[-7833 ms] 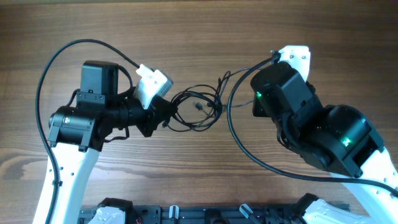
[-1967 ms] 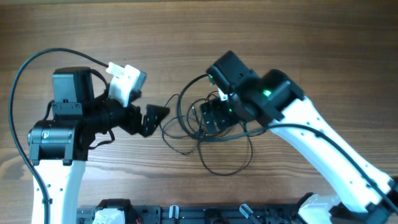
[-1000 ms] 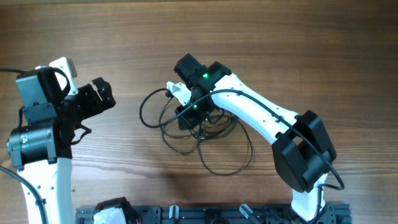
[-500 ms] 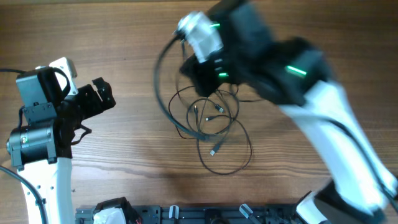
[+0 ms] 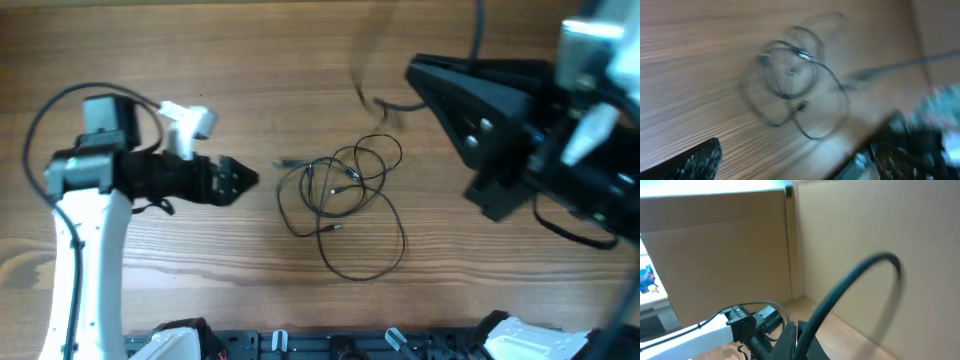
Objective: Untangle cables
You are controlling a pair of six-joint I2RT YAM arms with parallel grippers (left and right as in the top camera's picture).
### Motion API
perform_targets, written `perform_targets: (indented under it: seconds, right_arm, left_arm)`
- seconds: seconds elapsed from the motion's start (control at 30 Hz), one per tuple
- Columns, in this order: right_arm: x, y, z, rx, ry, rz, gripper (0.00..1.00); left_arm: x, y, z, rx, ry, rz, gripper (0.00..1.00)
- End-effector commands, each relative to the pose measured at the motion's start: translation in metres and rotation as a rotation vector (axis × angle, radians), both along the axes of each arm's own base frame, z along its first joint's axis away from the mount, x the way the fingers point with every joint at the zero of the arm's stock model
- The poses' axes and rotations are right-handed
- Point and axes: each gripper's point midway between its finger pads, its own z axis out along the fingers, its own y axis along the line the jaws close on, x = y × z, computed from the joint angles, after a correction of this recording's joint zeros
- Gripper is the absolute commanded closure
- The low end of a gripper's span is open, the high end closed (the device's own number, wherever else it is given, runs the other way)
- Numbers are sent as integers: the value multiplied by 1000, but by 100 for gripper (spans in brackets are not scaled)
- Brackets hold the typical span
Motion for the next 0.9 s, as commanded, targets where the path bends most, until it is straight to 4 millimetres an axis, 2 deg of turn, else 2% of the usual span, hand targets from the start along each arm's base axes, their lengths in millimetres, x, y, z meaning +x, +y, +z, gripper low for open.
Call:
perform_targets:
  seconds: [0.0,0.07,0.17,0.2,0.23,0.27,0.3,0.37,0.5,0.57,0.6,0.7,0.8,0.87]
  right_arm:
    - [23,-14,-6,-52,-26,-151,96]
    - [43,-37,-14,-98,-22,-323,96]
    - [68,-88,-23,-150,5,-652,96]
    - [73,-113,-25,-170,9,-803,96]
    - [75,-133,-24,-181,8,-918,96]
    - [74,-161,-22,-197,3,-1078,96]
    - [72,-178,-21,-234,-12,-1172,96]
    - [73,-190,-18,-312,-43,-1219,96]
    - [83,-205,-11,-354,-89,-1177,96]
    - [96,-236,-12,-330,-62,-1253,96]
    - [100,-244,-13,-312,-48,-1272,96]
    - [128,-291,-27,-197,47,-1340,96]
    - [163,-353,-63,-22,221,-1388,96]
    - [177,-386,-86,54,312,-1398,96]
  left_arm:
    - [-12,-45,-4,-72,-64,-282,0]
    - [-16,-60,-15,-51,-37,-348,0]
    - [-19,-76,-25,-38,-27,-414,0]
    - [-19,-82,-27,-37,-30,-433,0]
    - [-20,-85,-28,-37,-36,-446,0]
    - [-20,-90,-28,-37,-47,-462,0]
    - [-19,-92,-28,-38,-53,-466,0]
    - [-15,-95,-27,-42,-56,-449,0]
    - [-8,-90,-33,6,-31,-389,0]
    - [-8,-87,-35,24,-22,-383,0]
    - [-8,-87,-35,24,-22,-383,0]
    - [-9,-88,-35,22,-10,-373,0]
    - [-11,-87,-36,26,1,-373,0]
    - [-12,-86,-36,27,8,-373,0]
